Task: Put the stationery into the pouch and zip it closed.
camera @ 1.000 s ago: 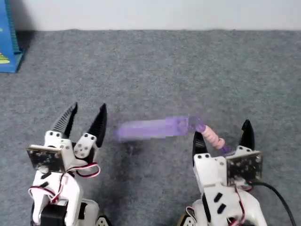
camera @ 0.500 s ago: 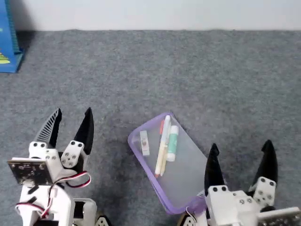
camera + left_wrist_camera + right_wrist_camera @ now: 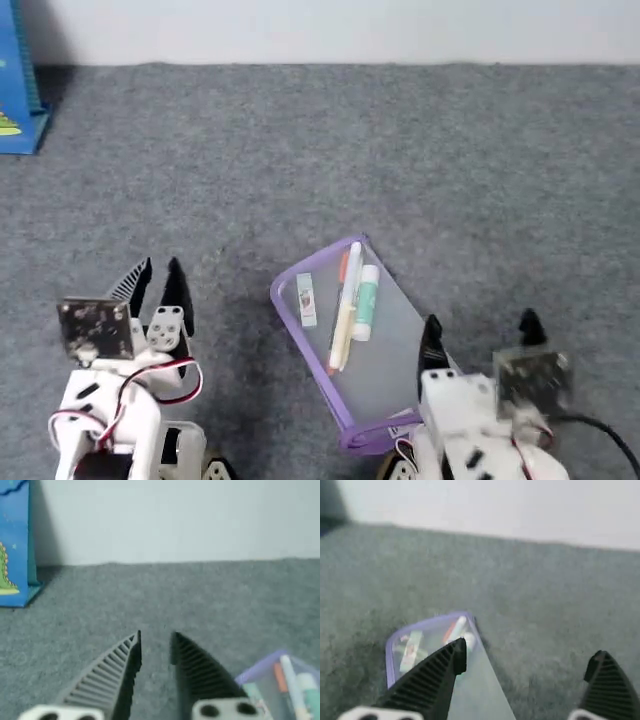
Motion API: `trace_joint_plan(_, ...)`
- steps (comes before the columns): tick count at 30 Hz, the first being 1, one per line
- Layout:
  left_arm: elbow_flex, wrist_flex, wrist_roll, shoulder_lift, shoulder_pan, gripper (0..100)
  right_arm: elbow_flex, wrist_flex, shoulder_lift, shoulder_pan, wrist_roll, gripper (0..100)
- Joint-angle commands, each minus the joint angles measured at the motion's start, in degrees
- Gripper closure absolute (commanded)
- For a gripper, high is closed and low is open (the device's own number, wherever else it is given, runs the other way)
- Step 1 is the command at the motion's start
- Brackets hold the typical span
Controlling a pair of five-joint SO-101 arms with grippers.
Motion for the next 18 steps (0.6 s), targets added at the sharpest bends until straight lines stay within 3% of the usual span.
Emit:
trace_joint_plan(1, 1.71, 0.18, -4.57, -0.53, -0.44, 99, 2.02, -2.07, 0.31, 0.92, -0.44, 77.4)
trace_joint_plan(5, 6.02, -0.09, -8.35, -0.53, -0.53, 99, 3.52, -8.04, 0.40, 7.87, 0.18, 99.8)
trace_joint_plan(8, 9.98, -2.37, -9.58, -0.53, -0.53, 99, 10.29, -12.18, 0.31, 14.64, 3.08, 94.3)
trace_joint_plan(12, 16.84, -6.86, -9.49, -0.53, -0.53, 99, 22.07, -20.70, 0.31, 21.23, 6.07, 99.3)
trace_joint_plan(18, 26.42, -13.36, -9.58, -0.53, -0.53, 99, 37.10, -30.02, 0.31, 25.10, 6.42, 98.4)
